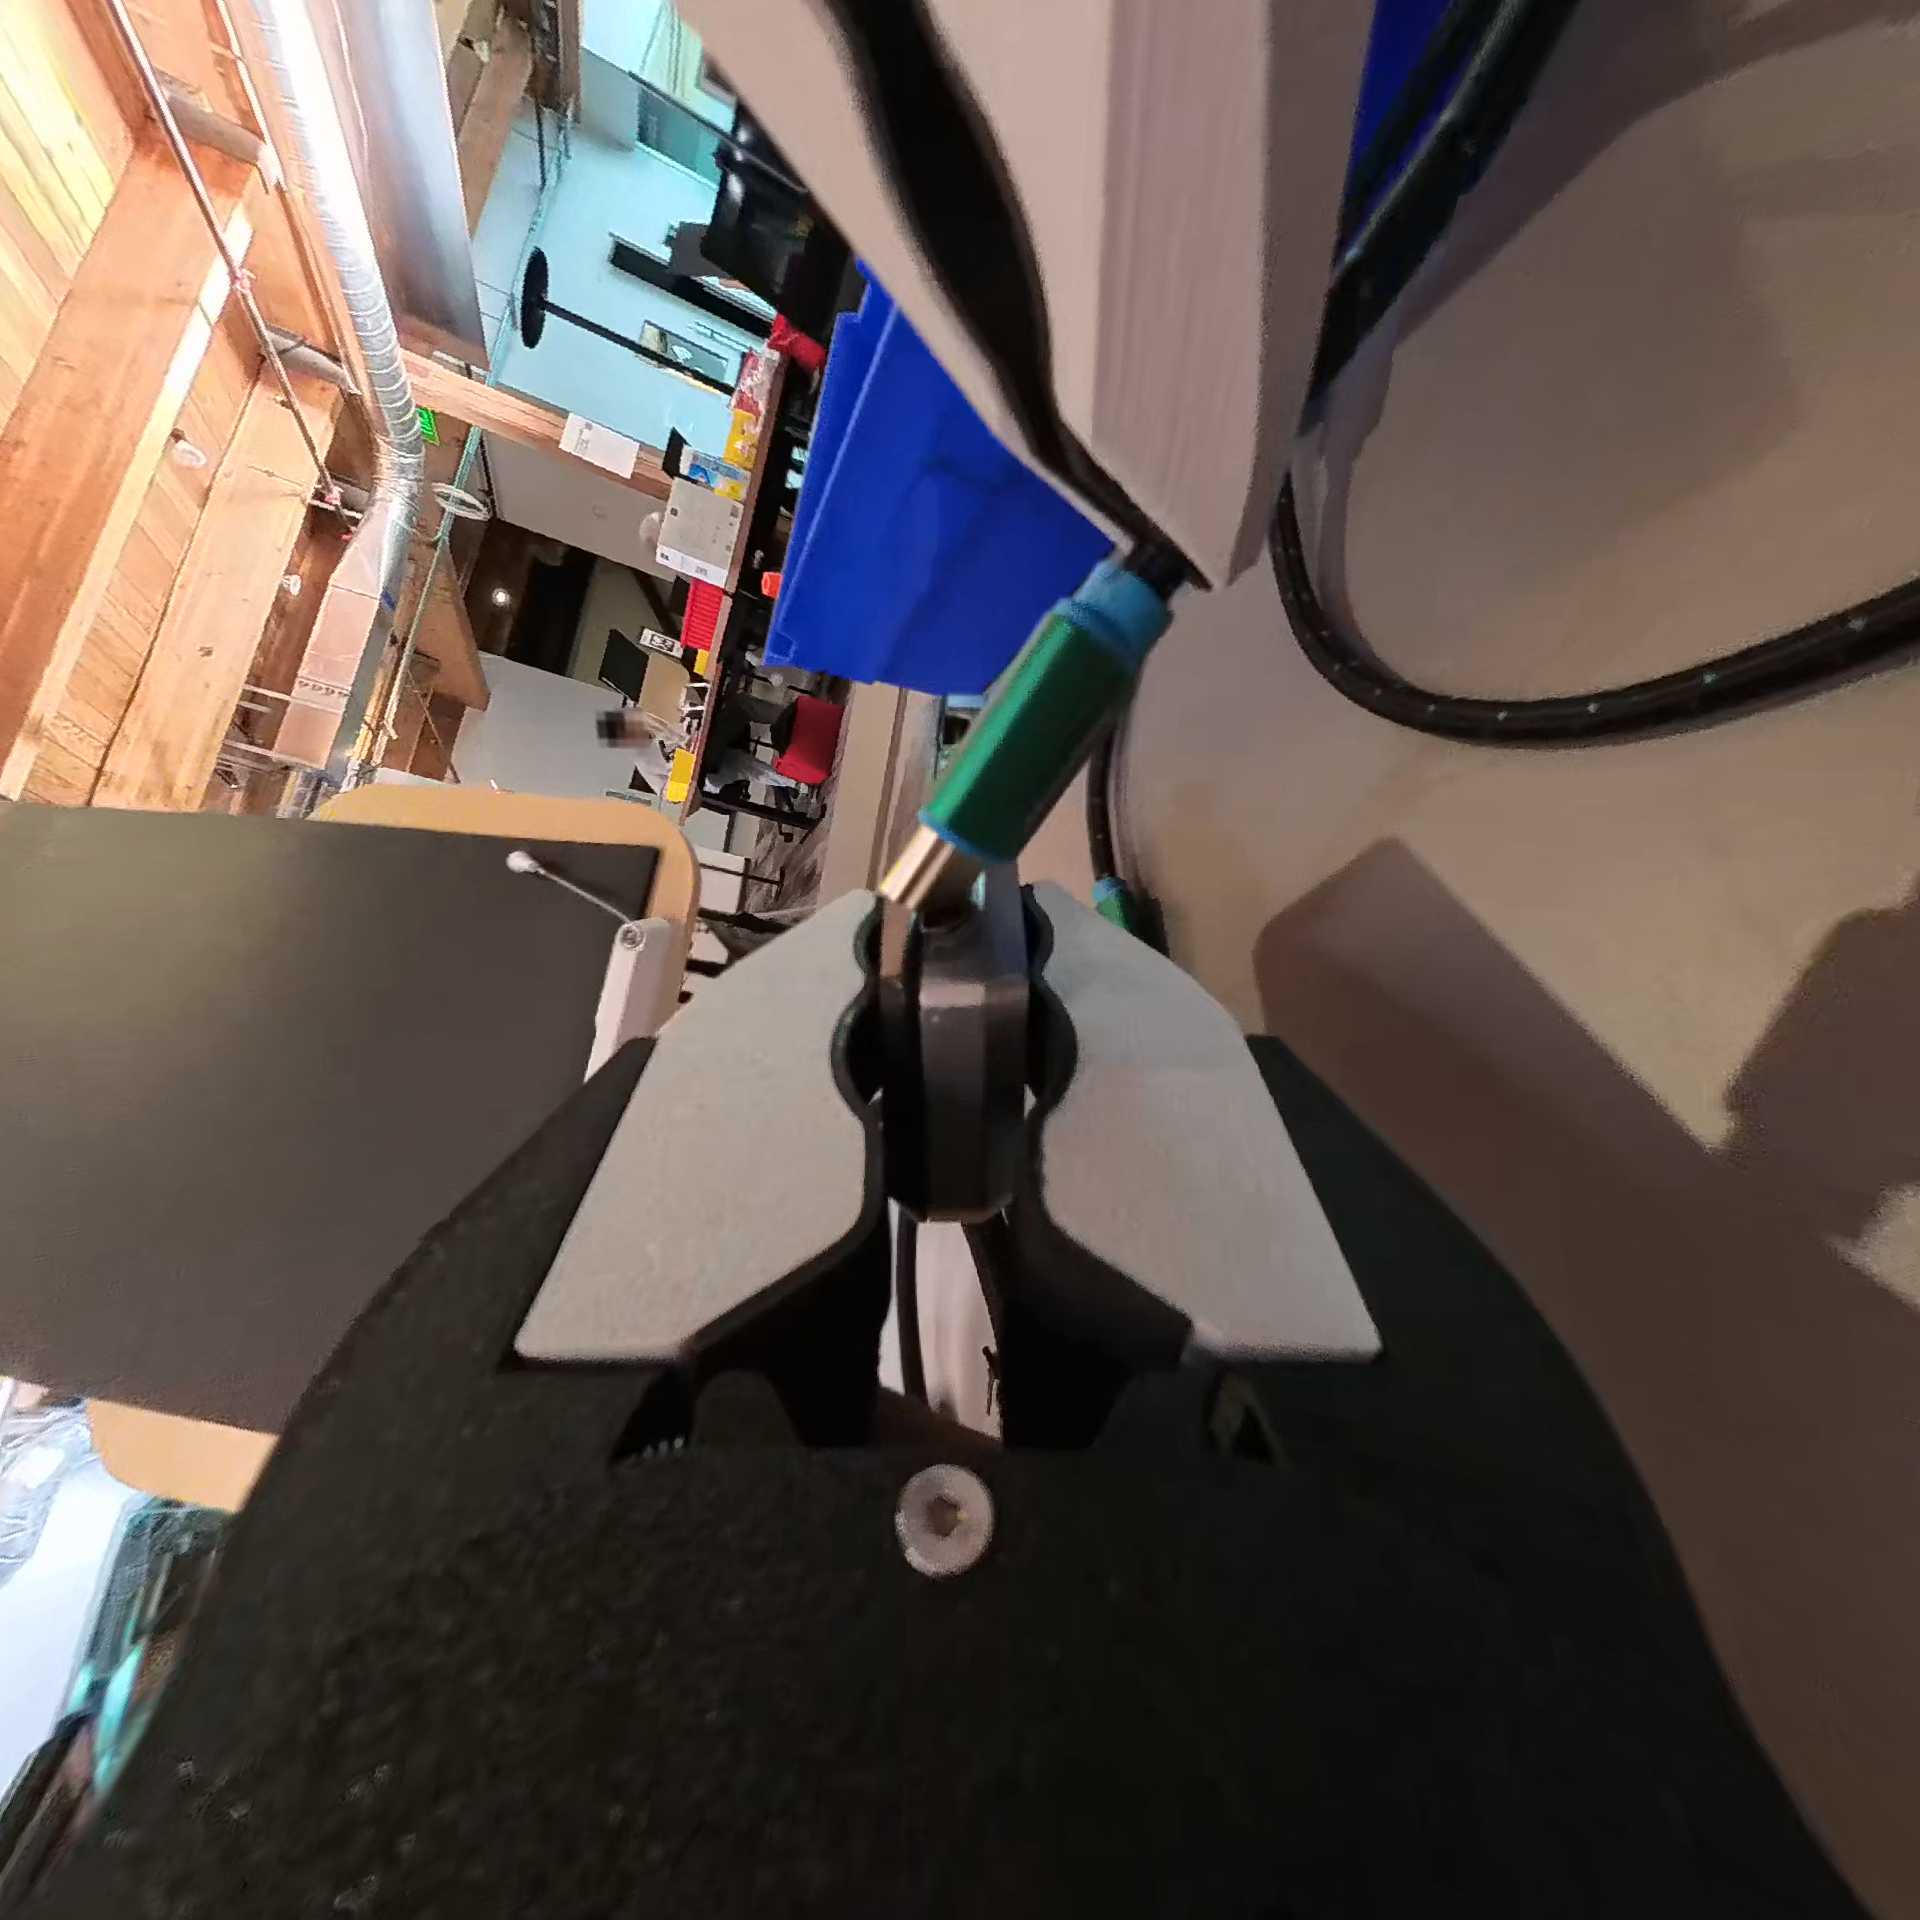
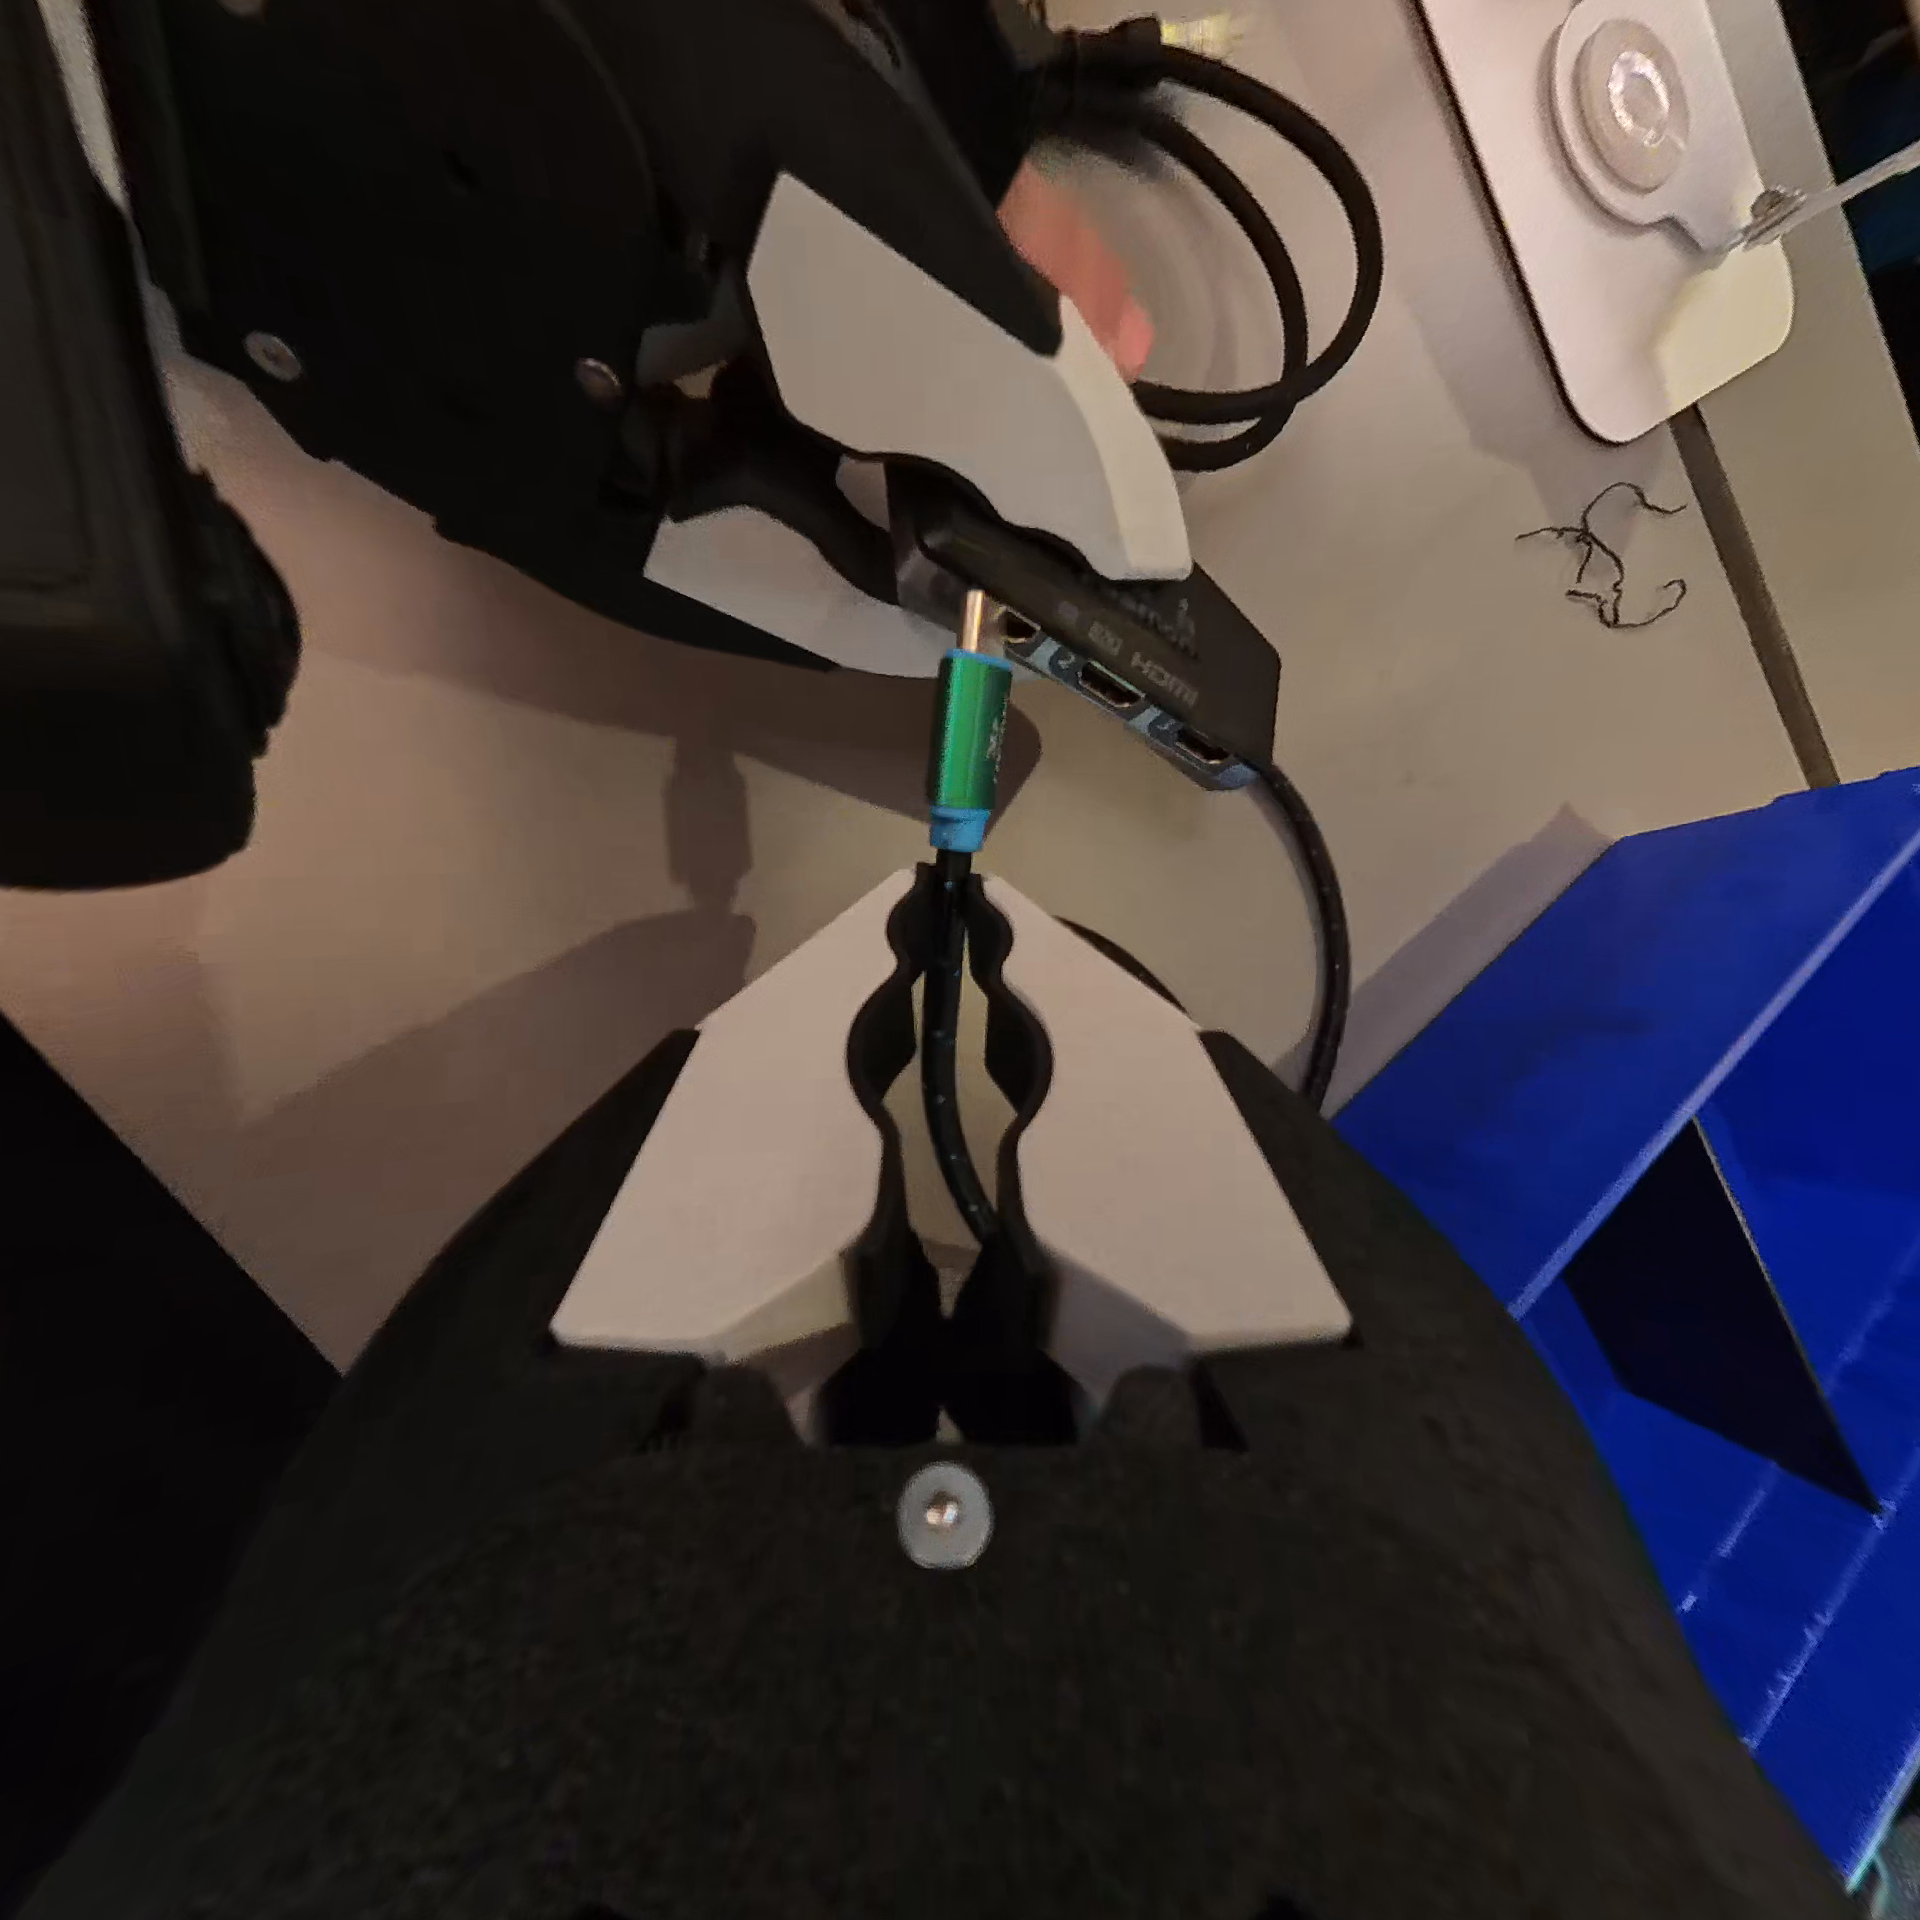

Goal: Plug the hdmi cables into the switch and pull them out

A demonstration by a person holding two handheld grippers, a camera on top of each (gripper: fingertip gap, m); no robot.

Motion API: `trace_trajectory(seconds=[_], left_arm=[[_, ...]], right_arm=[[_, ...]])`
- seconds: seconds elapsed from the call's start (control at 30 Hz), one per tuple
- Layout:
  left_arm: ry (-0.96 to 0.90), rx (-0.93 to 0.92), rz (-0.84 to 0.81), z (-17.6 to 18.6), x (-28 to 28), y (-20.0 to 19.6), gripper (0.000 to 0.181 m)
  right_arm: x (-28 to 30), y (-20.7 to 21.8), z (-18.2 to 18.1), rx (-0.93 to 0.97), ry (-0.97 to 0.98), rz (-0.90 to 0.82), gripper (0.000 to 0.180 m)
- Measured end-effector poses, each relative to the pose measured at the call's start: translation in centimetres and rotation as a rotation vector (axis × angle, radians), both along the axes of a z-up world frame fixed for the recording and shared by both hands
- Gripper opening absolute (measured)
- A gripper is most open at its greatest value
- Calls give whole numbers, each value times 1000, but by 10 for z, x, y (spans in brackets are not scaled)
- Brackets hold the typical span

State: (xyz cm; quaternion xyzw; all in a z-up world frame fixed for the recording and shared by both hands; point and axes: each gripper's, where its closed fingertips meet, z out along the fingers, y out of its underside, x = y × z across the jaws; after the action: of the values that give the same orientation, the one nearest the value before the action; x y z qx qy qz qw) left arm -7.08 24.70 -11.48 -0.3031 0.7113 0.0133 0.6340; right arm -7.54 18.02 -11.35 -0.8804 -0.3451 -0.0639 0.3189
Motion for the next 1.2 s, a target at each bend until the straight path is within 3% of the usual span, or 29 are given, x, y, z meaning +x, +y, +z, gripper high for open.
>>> trace_trajectory(seconds=[0.17,0.3,0.37,0.53,0.83,0.9,1.07,1.2], left_arm=[[82,47,64,-14,-2,13,21],[76,-17,137,-17,-7,32,22],[43,-95,157,-14,-8,38,22],[-61,-300,156,-1,-10,42,22],[-148,-536,113,10,-10,40,22],[-151,-563,104,10,-10,39,22],[-122,-523,102,7,-10,38,22],[-81,-335,88,5,-7,29,22]], right_arm=[[-7,-4,-31,-94,64,3,6],[-26,-16,-58,-226,344,38,14],[-35,-13,-54,-206,512,83,26],[-29,-8,-46,-234,769,88,37],[-38,8,-68,-392,793,-8,34],[-43,9,-71,-418,786,-8,20],[-33,20,-53,-223,652,22,20],[-18,24,-22,-73,397,36,20]])
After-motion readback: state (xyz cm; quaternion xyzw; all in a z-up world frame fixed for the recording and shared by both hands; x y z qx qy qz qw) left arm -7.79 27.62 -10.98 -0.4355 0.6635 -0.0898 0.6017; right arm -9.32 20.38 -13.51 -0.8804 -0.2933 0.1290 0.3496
